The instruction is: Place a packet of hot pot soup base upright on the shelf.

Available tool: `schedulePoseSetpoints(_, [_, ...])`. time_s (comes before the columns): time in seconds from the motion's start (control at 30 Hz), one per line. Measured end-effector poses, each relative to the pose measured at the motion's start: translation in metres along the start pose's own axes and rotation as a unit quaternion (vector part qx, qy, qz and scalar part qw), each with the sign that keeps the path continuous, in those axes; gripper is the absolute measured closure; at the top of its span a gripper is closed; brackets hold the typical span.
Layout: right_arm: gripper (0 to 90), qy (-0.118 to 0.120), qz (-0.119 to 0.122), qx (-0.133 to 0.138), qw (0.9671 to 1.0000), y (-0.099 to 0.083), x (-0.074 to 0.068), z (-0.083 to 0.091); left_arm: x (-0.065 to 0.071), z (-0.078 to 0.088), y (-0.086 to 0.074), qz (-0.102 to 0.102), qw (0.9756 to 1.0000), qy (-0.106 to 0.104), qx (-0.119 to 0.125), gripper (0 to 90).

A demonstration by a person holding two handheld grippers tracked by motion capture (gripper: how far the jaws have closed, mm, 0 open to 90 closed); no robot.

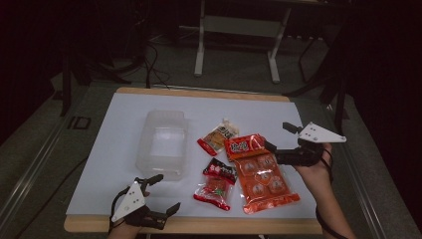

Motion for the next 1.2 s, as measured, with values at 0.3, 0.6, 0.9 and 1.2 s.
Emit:
schedulePoseSetpoints(0.3, [10.2,-0.011,-0.016,-0.028,0.9994,-0.011,0.018,-0.024,0.0,-0.001,0.0,0.0,1.0,-0.001,-0.002,3.8])
schedulePoseSetpoints(0.6, [13.1,-0.018,-0.013,-0.05,0.9985,-0.029,0.032,-0.048,0.0,-0.001,-0.001,0.0,1.0,-0.004,-0.002,3.8])
schedulePoseSetpoints(0.9, [14.7,-0.023,-0.03,-0.082,0.9959,-0.051,0.043,-0.073,0.0,-0.001,-0.001,0.0,1.0,-0.005,-0.003,3.8])
schedulePoseSetpoints(1.2, [18.1,-0.006,-0.054,-0.113,0.9921,-0.075,0.049,-0.094,0.0,-0.002,-0.001,0.0,1.0,-0.007,-0.004,3.8])
Point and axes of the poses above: each handheld gripper's, and its own axes: z roughly backward along the jaws, y roughly out of its top, x roughly to its right, the point moved 1 cm from there along -z, roughly forward along the jaws, and after that the axes turned 6 degrees about -y, right-handed, at the moved point
